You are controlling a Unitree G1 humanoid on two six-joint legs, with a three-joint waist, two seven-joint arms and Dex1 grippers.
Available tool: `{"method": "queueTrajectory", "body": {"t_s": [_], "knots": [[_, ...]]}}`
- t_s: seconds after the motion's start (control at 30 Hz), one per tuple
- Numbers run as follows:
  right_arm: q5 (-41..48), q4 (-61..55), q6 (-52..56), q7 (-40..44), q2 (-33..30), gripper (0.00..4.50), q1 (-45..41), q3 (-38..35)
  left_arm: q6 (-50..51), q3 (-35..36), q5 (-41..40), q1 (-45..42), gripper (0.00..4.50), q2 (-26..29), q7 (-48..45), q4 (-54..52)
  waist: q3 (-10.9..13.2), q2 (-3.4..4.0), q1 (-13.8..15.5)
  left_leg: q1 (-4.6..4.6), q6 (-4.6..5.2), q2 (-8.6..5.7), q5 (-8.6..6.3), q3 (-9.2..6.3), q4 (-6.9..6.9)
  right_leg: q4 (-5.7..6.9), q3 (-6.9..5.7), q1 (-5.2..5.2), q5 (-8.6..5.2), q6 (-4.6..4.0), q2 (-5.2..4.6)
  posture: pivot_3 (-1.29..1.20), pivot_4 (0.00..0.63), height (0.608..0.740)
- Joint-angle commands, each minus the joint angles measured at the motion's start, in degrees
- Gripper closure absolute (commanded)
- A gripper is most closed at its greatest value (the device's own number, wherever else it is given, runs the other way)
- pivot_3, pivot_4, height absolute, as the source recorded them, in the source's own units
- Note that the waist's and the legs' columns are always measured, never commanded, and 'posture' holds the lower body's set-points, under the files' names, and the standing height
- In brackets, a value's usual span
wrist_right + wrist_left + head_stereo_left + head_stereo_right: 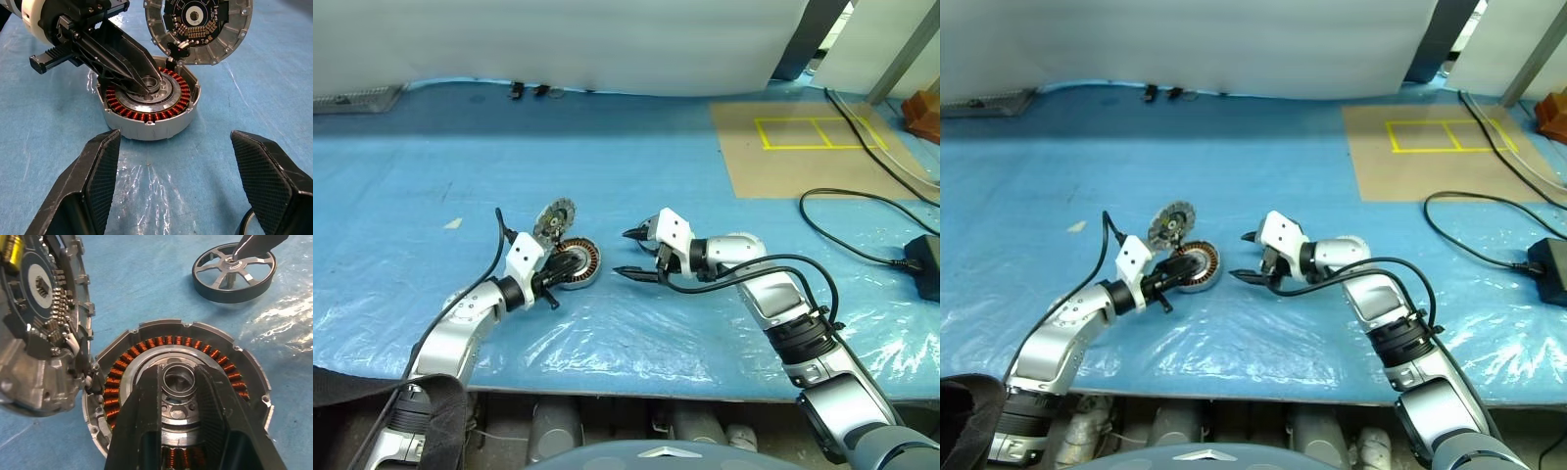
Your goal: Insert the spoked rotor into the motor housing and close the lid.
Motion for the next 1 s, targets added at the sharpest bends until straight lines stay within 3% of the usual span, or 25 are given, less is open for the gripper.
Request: {"method": "queueTrajectory", "body": {"t_s": [0.03, 1.0], "knots": [[-0.3, -0.4, -1.3, 0.1, 0.0, 0.74, -0.4, 0.1, 0.7, 0.9, 0.2, 0.4, 3.73, 0.7, 0.7, -0.5, 0.0, 0.00, 0.0, 0.00, 0.00, 0.00, 0.00, 0.00, 0.00, 0.00, 0.00, 0.00, 0.00, 0.00, 0.00, 0.00, 0.150, 0.740], [-1.3, 0.8, -2.6, 0.0, 0.3, 0.74, -0.4, 0.5, 1.6, -0.1, 0.0, 0.5, 3.73, 1.4, 0.6, -0.6, 0.0, 0.00, 0.0, 0.01, 0.02, -0.01, -0.01, 0.01, 0.00, -0.01, 0.00, 0.01, 0.00, 0.00, -0.01, 0.00, 0.150, 0.740]]}}
